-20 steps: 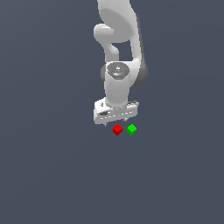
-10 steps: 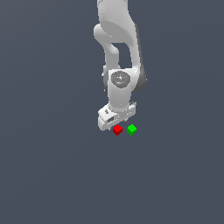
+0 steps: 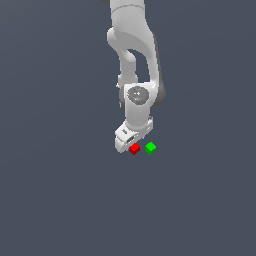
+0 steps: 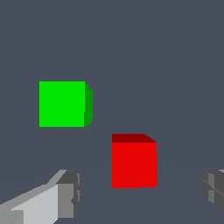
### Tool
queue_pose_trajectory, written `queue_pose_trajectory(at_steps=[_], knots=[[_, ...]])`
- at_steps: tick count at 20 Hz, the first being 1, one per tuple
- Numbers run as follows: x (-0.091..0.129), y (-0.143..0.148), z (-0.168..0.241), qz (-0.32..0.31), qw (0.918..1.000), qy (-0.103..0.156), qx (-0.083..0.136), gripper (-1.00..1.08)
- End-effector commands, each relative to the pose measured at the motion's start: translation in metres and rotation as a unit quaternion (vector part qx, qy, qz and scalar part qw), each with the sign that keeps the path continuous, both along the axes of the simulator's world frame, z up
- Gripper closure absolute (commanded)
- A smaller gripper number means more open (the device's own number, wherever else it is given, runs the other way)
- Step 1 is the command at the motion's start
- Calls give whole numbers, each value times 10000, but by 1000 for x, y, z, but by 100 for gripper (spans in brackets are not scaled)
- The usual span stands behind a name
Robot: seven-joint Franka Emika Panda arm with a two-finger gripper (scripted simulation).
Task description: Stack the red cube on top of the green cube.
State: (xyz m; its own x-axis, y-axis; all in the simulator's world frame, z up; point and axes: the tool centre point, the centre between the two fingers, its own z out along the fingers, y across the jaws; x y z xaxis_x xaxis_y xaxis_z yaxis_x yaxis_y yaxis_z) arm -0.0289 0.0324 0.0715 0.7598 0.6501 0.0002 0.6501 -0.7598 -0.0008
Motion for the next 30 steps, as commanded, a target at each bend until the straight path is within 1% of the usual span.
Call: queue_pose_trajectory(at_steps=[1,13,23,28,29,30], knots=[[-1,0,-2,97,10000,-2,0,-92],[-1,0,-5,73,10000,-1,-3,-92],[-2,0,-45,66,10000,-1,-4,-92],[-1,0,-52,63,10000,-2,-4,-92],[-1,0,-52,63,10000,-2,-4,108],[-1,0,-52,63,10000,-2,-4,108]])
